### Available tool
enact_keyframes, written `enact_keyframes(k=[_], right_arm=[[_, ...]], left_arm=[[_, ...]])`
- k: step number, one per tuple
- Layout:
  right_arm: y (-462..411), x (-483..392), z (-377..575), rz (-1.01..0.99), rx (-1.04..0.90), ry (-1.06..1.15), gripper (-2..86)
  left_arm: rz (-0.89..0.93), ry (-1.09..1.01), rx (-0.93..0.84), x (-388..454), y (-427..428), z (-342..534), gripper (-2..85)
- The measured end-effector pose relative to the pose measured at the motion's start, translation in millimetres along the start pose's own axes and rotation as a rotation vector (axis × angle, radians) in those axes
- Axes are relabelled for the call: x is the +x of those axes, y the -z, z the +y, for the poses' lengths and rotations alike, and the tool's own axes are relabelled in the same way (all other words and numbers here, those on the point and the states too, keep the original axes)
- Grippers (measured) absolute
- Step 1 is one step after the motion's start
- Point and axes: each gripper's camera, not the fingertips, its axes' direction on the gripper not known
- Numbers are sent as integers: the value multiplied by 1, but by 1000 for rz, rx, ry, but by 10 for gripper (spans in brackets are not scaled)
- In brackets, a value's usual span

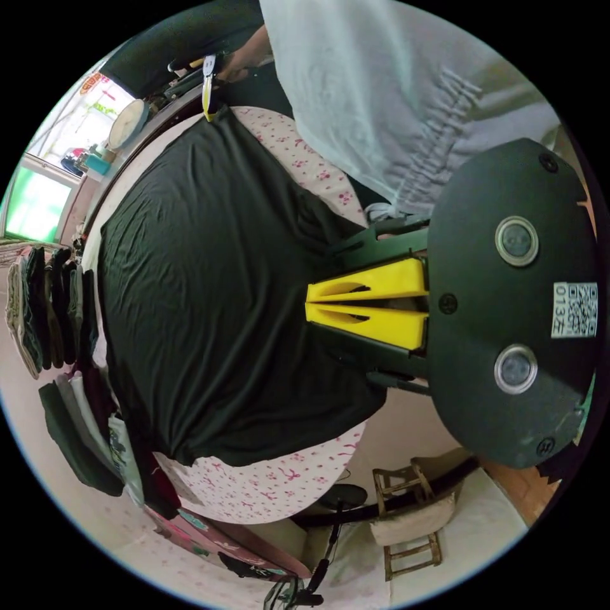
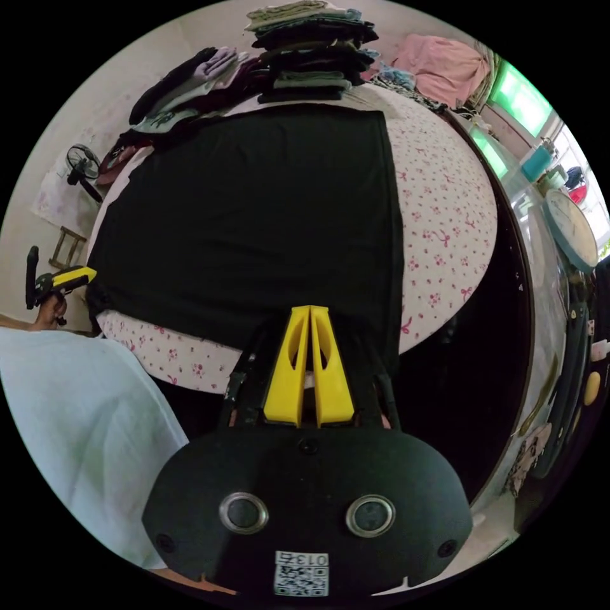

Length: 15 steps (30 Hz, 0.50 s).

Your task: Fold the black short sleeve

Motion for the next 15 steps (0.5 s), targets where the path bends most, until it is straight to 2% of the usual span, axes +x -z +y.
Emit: enact_keyframes(k=[7,15], right_arm=[[-5,7,21,-42,-24,-15,0],[-5,-9,40,28,-64,22,-1]], left_arm=[[-2,1,-17,9,6,26,-4],[-18,-6,-44,28,28,50,-4]])
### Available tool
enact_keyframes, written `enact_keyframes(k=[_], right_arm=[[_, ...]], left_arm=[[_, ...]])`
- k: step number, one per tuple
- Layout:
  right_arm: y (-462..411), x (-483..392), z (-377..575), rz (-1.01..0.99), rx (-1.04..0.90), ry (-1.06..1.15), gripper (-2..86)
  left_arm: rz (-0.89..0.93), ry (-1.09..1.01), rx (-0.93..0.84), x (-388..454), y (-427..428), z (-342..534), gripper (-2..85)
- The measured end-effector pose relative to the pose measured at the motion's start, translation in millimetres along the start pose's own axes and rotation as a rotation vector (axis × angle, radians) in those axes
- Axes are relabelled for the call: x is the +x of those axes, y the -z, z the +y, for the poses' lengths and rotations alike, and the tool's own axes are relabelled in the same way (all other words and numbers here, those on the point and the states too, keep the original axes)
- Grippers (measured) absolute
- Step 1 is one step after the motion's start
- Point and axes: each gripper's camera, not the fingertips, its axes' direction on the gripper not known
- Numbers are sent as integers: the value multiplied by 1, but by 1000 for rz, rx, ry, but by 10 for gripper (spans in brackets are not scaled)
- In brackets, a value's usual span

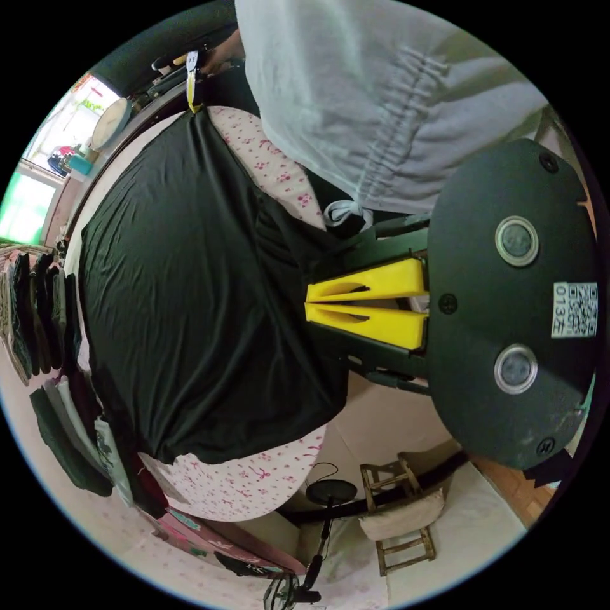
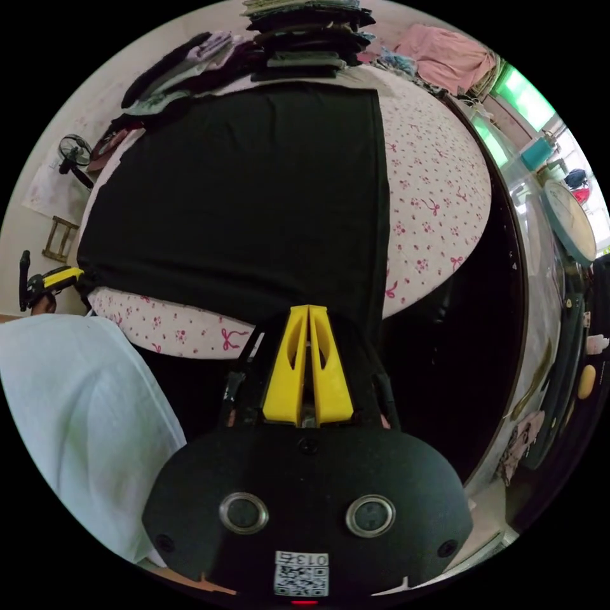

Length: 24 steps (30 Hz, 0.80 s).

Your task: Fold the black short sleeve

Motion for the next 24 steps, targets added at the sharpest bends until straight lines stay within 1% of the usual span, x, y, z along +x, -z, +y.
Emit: enact_keyframes(k=[2,3,6,10,15,18,19,22,24], right_arm=[[9,-8,3,-14,71,25,-2],[12,-14,2,-53,97,44,-2],[6,-36,-4,-66,84,111,-2],[-4,-46,-9,-100,62,99,-1],[-16,-47,-5,-52,-31,82,-1],[-18,-45,-4,-73,-48,46,-2],[-18,-44,-5,-74,-57,40,-2],[-21,-46,-9,-60,-114,36,-2],[-19,-47,-17,-83,-127,48,-2]], left_arm=[[-23,70,88,-7,17,5,-3],[-26,93,104,-11,20,5,-3],[-72,184,139,-33,24,-5,-3],[-161,271,174,-65,27,-31,-3],[-188,342,177,-101,18,-59,-3],[-215,366,87,-118,-1,-66,-3],[-214,350,112,-121,-2,-59,-3],[-227,415,105,-139,-1,-29,-4],[-177,450,115,-150,2,-13,-4]])
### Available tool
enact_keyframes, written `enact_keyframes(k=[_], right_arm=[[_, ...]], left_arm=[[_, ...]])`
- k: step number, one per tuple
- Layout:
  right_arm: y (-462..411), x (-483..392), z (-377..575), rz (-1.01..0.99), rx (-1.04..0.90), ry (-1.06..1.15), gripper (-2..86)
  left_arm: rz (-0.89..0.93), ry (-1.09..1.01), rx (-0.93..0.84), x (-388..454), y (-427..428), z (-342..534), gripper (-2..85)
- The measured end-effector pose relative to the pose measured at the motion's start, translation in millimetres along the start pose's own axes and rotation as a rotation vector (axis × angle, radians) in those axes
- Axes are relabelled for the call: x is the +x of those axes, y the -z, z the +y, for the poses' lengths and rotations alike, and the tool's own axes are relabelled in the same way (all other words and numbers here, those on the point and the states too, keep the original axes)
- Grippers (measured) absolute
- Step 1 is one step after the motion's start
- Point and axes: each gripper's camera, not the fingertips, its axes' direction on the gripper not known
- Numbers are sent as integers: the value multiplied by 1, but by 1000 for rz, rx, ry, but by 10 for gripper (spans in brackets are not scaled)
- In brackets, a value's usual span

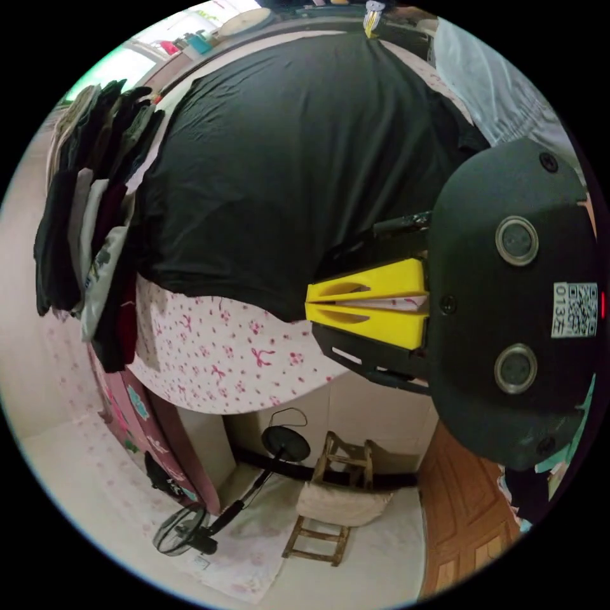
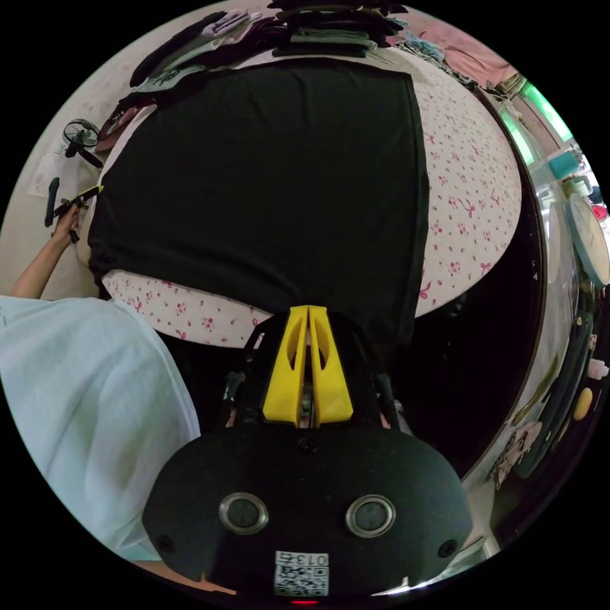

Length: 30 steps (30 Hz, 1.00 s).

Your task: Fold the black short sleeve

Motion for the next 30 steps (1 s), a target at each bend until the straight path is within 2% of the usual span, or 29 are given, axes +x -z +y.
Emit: enact_keyframes(k=[7,12,17,20,24,30], right_arm=[[19,-1,-78,-31,153,-9,-2],[15,-15,-173,-52,235,16,-1],[10,-26,-232,-16,225,52,-1],[-1,-24,-249,56,153,44,-1],[5,-30,-250,44,217,31,0],[5,-90,-224,33,251,176,0]], left_arm=[[37,-64,122,13,16,-35,-4],[15,-118,99,35,-15,-95,-3],[-11,-76,70,23,-46,-126,-4],[46,-68,71,6,-50,-129,-4],[23,-105,92,2,-36,-117,-4],[83,-154,100,-7,3,-31,-3]])
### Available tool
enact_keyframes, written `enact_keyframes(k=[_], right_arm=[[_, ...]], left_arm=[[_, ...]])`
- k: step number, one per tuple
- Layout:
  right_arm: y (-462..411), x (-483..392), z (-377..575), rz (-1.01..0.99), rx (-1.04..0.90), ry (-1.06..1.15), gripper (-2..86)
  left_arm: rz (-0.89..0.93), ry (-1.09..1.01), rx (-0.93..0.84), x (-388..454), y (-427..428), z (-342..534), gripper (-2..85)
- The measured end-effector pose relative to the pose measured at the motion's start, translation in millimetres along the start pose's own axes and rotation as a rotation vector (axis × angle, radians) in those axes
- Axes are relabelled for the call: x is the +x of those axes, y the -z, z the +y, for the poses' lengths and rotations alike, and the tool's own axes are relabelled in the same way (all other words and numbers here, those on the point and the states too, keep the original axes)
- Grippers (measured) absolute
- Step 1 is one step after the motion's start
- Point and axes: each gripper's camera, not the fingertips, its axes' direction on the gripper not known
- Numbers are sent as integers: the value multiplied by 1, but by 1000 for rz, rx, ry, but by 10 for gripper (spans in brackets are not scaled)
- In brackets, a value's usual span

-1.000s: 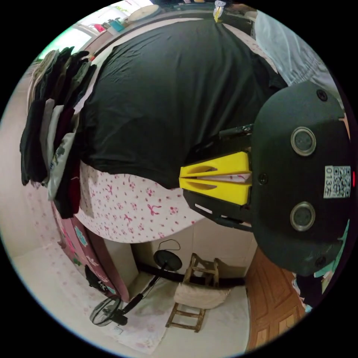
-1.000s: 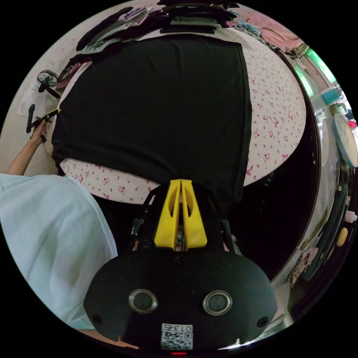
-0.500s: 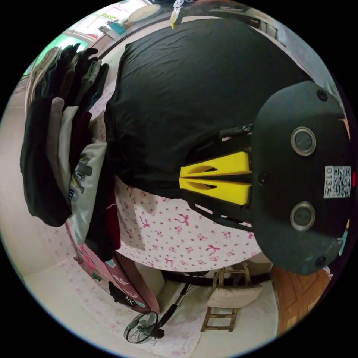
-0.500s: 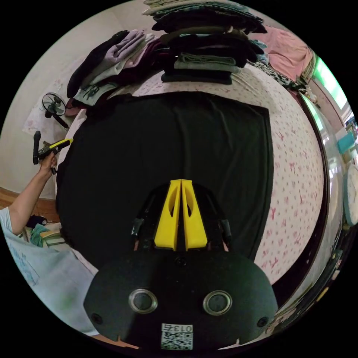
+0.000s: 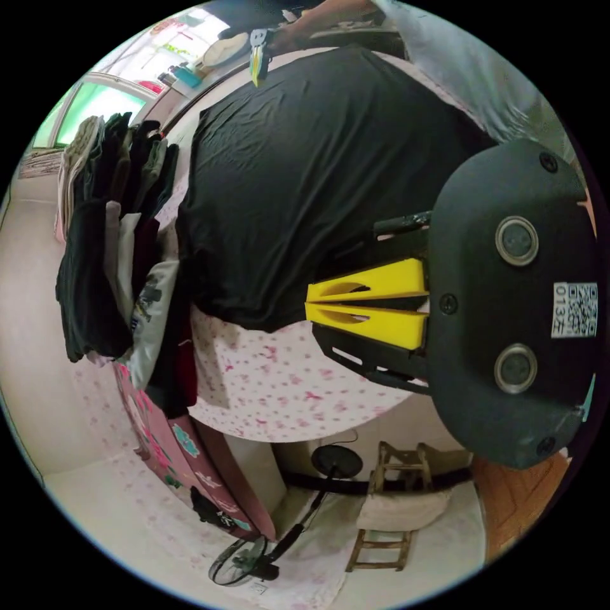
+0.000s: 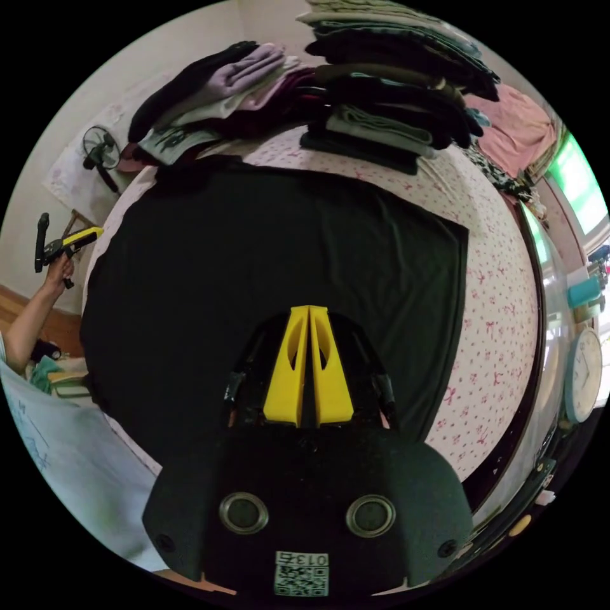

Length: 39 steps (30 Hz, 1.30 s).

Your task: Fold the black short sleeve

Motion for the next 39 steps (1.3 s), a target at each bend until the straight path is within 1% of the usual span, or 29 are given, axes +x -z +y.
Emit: enact_keyframes(k=[3,5,8,11,18,21,22,24,25,26,28,29,33,36,39], right_arm=[[-2,-37,19,-32,-18,33,0],[-1,-57,35,-57,-30,30,0],[-1,-82,62,-68,-69,11,0],[-4,-95,86,-41,-132,-7,0],[-9,-107,118,27,-195,-83,0],[-13,-112,129,44,-223,-92,0],[-13,-113,131,44,-227,-94,0],[-11,-115,135,54,-221,-119,0],[-10,-116,136,59,-215,-124,0],[-6,-118,138,56,-191,-128,0],[-3,-123,139,60,-174,-124,-1],[-1,-127,138,62,-164,-119,-1],[-5,-139,130,40,-138,-100,0],[-9,-148,116,30,-116,-79,0],[-16,-160,103,28,-127,-32,-1]], left_arm=[[30,53,-34,5,15,56,-3],[13,85,-57,14,24,95,-2],[-60,108,-58,26,28,134,-1],[-45,69,-91,32,18,152,-2],[-37,62,-76,22,9,172,-3],[-85,3,-83,24,9,182,-4],[-110,-16,-94,24,9,185,-4],[-167,20,-197,15,1,193,-4],[-140,65,-193,5,2,203,-4],[-71,123,-140,-5,13,211,-4],[-20,175,-53,-12,31,214,-3],[0,170,-8,-10,42,213,-3],[21,98,45,9,52,198,-3],[9,67,15,20,39,183,-3],[-36,38,-95,24,18,181,-3]])
